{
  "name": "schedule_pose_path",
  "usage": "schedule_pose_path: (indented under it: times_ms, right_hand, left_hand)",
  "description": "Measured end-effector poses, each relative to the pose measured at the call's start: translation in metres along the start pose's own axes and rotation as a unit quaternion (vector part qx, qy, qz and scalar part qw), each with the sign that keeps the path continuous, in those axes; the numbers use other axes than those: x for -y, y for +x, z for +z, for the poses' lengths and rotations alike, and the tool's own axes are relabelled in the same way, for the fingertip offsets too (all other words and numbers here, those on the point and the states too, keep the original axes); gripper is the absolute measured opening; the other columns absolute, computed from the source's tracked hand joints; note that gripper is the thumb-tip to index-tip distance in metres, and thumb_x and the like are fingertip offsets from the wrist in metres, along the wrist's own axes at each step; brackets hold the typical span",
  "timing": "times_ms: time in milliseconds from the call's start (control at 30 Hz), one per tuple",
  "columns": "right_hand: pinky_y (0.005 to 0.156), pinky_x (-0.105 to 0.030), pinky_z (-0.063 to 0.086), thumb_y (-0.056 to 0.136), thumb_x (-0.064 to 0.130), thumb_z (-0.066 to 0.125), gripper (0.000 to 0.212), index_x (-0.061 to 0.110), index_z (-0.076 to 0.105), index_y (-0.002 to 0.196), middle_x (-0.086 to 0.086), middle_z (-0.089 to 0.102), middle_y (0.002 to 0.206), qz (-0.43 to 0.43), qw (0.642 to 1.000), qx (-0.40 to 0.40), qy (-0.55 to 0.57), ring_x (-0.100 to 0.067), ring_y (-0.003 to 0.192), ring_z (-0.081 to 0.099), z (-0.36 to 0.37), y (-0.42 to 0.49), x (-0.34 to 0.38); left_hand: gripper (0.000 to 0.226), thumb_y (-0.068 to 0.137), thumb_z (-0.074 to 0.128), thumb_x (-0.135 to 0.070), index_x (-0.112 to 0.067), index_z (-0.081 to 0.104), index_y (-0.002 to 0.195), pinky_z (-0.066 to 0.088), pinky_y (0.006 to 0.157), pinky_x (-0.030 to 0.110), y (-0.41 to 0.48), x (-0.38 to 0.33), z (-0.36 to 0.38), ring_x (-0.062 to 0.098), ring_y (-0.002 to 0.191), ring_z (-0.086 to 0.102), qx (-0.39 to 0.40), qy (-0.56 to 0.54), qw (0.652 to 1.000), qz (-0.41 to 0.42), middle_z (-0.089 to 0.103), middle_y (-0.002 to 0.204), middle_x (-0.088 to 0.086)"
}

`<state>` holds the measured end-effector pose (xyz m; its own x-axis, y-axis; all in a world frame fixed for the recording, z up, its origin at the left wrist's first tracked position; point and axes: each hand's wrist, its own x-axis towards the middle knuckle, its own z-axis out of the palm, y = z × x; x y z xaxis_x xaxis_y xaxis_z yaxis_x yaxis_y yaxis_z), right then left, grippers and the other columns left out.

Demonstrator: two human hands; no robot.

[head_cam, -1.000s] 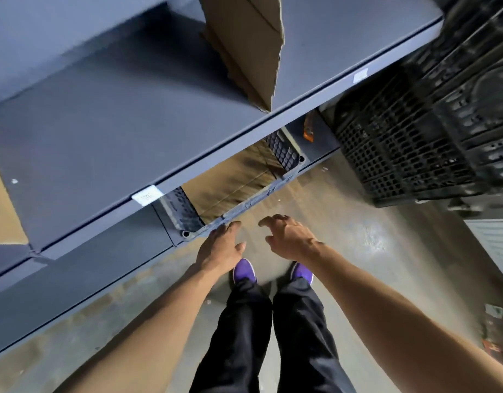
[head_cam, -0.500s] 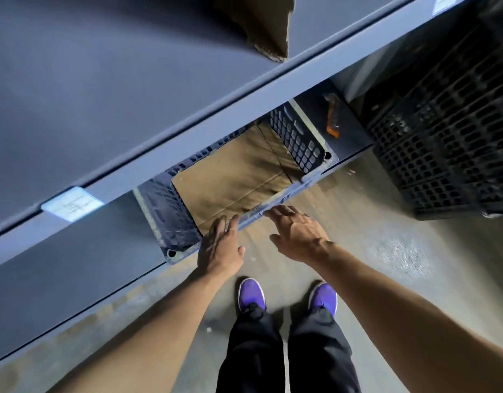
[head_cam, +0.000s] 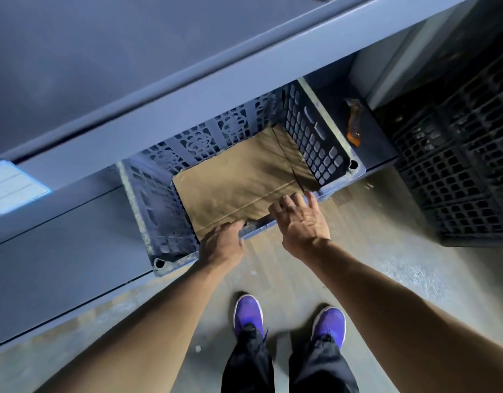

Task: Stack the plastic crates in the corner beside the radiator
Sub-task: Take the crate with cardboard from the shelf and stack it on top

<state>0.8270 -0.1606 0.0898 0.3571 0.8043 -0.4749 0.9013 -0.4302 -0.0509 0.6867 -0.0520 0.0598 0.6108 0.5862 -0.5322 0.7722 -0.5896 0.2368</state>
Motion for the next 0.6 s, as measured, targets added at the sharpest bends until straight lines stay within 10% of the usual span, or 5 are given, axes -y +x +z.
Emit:
schedule_pose_path:
  times_ms: [233, 600]
  right_hand:
    - [0.096, -0.039, 0.038, 0.09, 0.02, 0.053, 0.04, 0.021, 0.055, 0.129, -0.007, 0.038, 0.136, -0.024, 0.997, 0.059, 0.035, -0.028, 0.127, 0.032, 0.01, -0.025, -0.009]
    - [0.097, -0.034, 0.035, 0.101, 0.016, 0.037, 0.04, 0.02, 0.044, 0.14, -0.008, 0.055, 0.13, -0.054, 0.992, 0.106, -0.04, -0.029, 0.118, 0.05, 0.011, -0.093, -0.038]
  left_hand:
    - [0.035, 0.094, 0.05, -0.016, -0.028, 0.049, 0.127, 0.049, 0.08, 0.04, -0.056, 0.007, 0.022, 0.027, 0.105, 0.059, 0.006, 0.035, 0.998, 0.059, 0.059, 0.113, 0.002]
    - [0.031, 0.088, 0.063, -0.026, -0.033, 0.06, 0.118, 0.05, 0.077, 0.032, -0.125, -0.018, 0.017, 0.018, 0.1, 0.064, -0.015, 0.045, 0.998, 0.044, 0.067, 0.108, -0.009]
